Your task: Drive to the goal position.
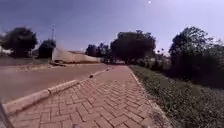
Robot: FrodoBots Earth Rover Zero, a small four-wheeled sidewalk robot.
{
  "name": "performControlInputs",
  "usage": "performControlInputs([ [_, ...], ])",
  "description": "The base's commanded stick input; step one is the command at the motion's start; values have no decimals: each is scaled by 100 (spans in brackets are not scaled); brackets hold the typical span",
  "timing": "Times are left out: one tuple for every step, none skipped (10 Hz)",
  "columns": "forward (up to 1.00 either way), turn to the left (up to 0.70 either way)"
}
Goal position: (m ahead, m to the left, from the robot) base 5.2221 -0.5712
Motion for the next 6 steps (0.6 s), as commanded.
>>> performControlInputs([
  [30, 0],
  [30, 0],
  [30, 0],
  [30, 0],
  [30, 0],
  [30, 0],
])
